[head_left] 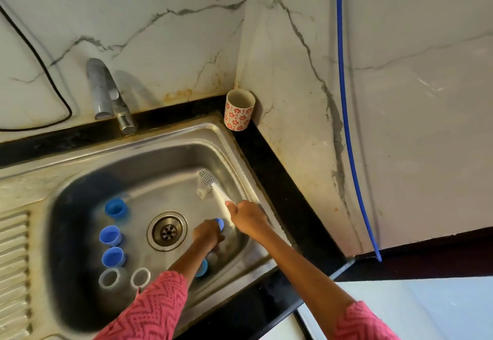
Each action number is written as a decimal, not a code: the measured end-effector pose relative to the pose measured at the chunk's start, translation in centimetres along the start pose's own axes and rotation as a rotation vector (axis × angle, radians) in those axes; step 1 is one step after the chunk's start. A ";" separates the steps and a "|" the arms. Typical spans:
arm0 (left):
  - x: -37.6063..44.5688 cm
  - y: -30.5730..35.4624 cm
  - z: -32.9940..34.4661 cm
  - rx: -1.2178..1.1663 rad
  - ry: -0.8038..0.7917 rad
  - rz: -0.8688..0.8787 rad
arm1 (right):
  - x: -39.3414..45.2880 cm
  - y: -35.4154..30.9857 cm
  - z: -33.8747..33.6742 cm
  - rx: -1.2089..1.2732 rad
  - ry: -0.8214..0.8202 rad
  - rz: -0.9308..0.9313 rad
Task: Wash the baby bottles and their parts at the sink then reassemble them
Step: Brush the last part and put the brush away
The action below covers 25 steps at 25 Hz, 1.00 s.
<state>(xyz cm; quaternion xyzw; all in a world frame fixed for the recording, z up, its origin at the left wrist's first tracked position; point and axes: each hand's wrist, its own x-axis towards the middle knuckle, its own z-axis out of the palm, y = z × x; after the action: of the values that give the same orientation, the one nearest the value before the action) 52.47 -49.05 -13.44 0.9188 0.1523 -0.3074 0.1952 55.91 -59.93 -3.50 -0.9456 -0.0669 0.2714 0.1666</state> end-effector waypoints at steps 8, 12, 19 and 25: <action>1.8 2.1 3.1 0.117 0.032 0.069 | 1.4 -0.2 -0.3 -0.001 -0.007 -0.045; 0.9 0.9 0.7 -0.232 0.151 -0.005 | 1.7 -0.9 -0.2 -0.029 -0.010 -0.057; -1.2 -5.5 -6.2 -0.774 0.431 -0.107 | 1.6 -4.8 0.3 -0.003 -0.039 -0.135; -2.8 -11.5 -14.1 -1.338 0.765 -0.220 | 2.4 -8.0 1.3 -0.043 -0.039 -0.197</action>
<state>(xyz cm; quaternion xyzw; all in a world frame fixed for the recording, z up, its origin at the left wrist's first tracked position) 52.86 -33.00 -4.44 0.6273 0.4525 0.1709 0.6104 56.94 -51.55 -2.95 -0.9324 -0.1684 0.2704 0.1708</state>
